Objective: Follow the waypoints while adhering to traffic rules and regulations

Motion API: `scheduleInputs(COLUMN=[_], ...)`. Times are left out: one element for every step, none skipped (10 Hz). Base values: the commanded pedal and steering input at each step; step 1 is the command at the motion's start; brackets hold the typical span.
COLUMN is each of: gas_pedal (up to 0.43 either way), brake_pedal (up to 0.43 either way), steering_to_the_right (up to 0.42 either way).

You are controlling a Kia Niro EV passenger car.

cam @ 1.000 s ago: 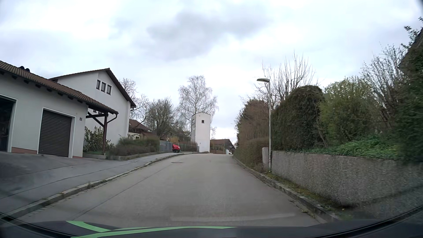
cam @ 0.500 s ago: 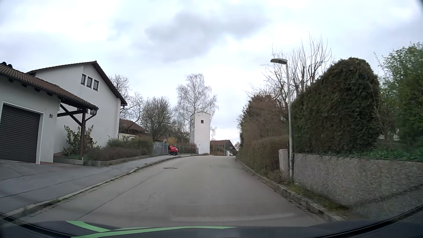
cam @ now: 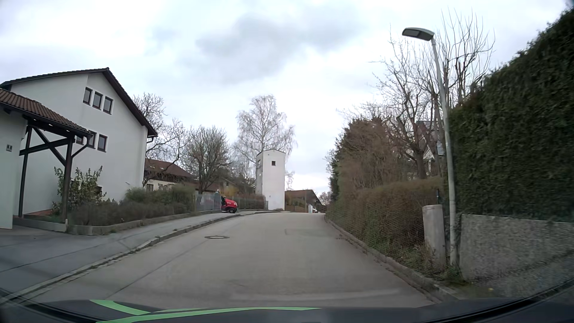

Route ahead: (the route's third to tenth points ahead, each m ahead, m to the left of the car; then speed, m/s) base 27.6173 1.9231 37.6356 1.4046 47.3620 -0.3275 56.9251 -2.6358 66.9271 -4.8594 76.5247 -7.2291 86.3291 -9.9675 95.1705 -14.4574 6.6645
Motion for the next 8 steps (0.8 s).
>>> scheduleInputs(gas_pedal=[0.311, 0.311, 0.311, 0.311, 0.299, 0.287, 0.287, 0.287], brake_pedal=[0.0, 0.0, 0.0, 0.0, 0.0, 0.0, 0.0, 0.0], steering_to_the_right=[0.0, 0.0, 0.0, 0.0, 0.0, 0.001, 0.002, 0.002])
